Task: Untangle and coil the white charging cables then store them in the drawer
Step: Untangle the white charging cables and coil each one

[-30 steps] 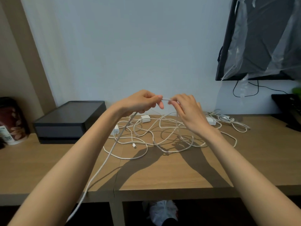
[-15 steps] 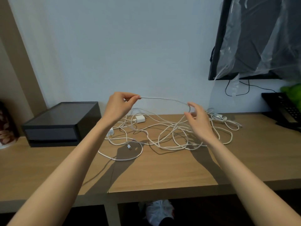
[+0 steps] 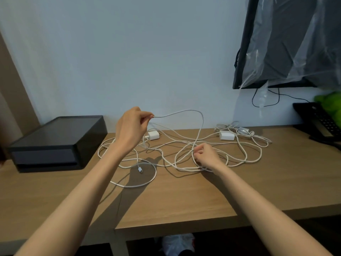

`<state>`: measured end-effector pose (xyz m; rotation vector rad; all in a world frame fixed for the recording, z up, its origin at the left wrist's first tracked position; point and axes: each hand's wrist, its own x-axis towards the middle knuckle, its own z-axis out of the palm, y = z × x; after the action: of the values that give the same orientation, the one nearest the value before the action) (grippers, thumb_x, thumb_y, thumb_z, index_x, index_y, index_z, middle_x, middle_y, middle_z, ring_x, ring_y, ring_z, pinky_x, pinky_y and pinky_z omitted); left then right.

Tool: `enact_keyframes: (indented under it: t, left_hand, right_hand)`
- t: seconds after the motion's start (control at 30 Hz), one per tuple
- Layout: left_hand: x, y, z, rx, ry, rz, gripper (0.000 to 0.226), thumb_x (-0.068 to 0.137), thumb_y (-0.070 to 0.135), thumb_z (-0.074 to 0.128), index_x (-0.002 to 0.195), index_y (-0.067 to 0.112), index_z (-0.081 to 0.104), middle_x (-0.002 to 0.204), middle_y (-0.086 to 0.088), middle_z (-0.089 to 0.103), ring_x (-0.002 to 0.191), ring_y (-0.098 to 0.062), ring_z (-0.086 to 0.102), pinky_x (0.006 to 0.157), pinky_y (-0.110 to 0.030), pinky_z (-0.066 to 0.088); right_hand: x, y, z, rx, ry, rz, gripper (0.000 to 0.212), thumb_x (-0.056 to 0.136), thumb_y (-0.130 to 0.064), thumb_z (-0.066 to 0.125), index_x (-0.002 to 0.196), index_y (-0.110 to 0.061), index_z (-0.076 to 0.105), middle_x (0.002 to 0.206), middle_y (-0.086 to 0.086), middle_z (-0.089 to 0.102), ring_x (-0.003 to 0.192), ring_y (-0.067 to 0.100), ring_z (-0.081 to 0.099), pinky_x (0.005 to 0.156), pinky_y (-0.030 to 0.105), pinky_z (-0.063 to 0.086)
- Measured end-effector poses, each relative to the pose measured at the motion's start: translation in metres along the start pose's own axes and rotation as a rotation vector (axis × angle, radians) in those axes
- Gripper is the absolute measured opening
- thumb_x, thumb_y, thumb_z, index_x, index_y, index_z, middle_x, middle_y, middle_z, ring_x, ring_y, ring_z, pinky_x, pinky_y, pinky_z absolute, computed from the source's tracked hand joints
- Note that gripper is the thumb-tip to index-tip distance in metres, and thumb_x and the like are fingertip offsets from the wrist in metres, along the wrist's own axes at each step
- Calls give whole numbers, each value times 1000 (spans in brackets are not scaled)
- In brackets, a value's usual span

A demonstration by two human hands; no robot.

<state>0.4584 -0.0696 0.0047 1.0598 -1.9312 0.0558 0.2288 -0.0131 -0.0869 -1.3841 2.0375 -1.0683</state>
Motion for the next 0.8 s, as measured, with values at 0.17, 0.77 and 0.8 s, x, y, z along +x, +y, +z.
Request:
enact_keyframes:
  t: [0.17,0.77,0.8]
  left_hand:
    - [-2,-7,5,-2,-33,-6,23,92,30,58,107,19,72,83,-4,60,75,-20,53,59,-29,39]
    - [-25,18,35,-304,-162,-46,12,82,25,71,93,21,77,72,14,59,68,4,53,62,-6,34]
    - [-26,20,36,-319,-151,-51,12,82,24,72,93,20,77,72,13,60,68,5,54,62,-4,34]
  right_hand:
    - [8,-4,18,188,28,71,36,85,-5,67,97,-11,33,80,3,53,75,17,52,59,24,39]
    - [-23,-48,-9,310,179,-345,25,84,-20,73,86,-20,48,80,-3,73,75,7,68,62,19,47]
    - [-25,-50,-7,349,163,-333,26,83,-20,74,86,-20,48,83,-3,73,76,6,69,62,16,46]
